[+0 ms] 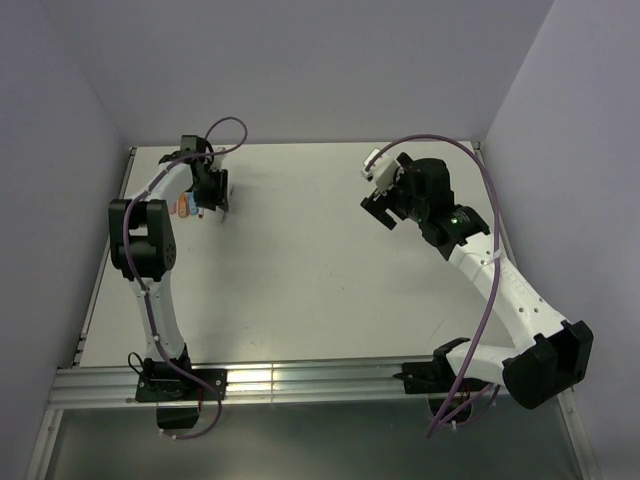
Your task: Insert the pens into the pen caps
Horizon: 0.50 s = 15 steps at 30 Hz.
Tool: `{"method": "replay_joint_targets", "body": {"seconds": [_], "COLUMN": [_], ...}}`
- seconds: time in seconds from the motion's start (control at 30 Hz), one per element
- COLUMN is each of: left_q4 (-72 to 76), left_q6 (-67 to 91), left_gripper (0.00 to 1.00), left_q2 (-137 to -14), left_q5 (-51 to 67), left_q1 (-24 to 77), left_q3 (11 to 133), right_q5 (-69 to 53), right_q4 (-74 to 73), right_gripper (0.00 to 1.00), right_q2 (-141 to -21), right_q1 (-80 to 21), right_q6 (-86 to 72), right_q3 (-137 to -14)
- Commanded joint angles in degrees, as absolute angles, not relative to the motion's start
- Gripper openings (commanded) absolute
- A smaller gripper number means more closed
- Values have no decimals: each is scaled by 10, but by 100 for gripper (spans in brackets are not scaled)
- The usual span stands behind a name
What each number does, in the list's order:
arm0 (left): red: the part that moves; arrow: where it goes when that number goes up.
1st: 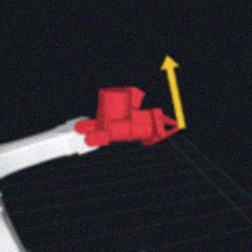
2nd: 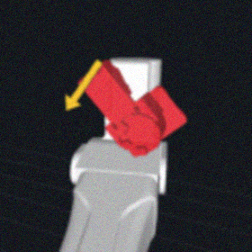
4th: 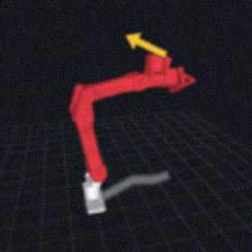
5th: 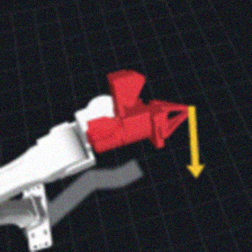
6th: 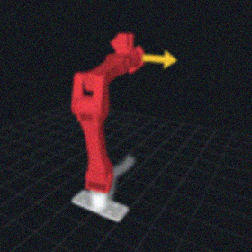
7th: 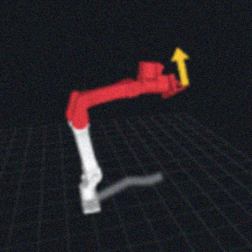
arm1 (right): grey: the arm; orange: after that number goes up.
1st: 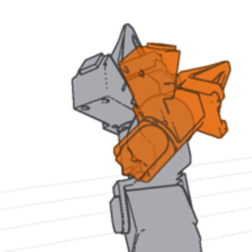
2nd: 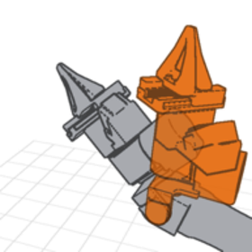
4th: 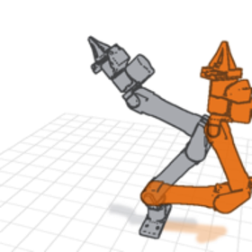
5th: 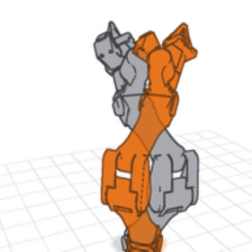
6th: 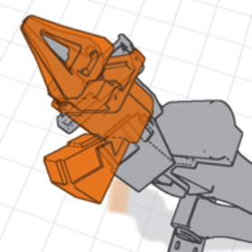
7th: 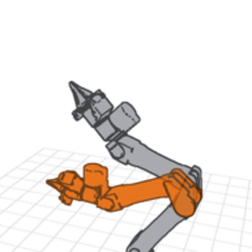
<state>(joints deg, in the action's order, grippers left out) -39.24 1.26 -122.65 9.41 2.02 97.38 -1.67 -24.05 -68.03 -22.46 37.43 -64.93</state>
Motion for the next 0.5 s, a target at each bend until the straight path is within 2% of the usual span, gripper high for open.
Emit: {"method": "replay_joint_targets", "body": {"seconds": [0.0,0.27,0.47], "left_q4": [-371,-378,-379], "left_q6": [38,41,39], "left_gripper": [48,52,47], "left_q2": [-1207,-1256,-1285], "left_q5": [88,33,47], "left_q1": [51,51,51], "left_q3": [999,1054,1081], "right_q5": [-23,-22,-24], "right_q4": [-233,-236,-236], "right_gripper": [95,95,95], "right_q2": [-687,-681,-686], "right_q1": [-223,-223,-223], "right_q6": [365,369,367], "right_q3": [-678,-677,-676]}}
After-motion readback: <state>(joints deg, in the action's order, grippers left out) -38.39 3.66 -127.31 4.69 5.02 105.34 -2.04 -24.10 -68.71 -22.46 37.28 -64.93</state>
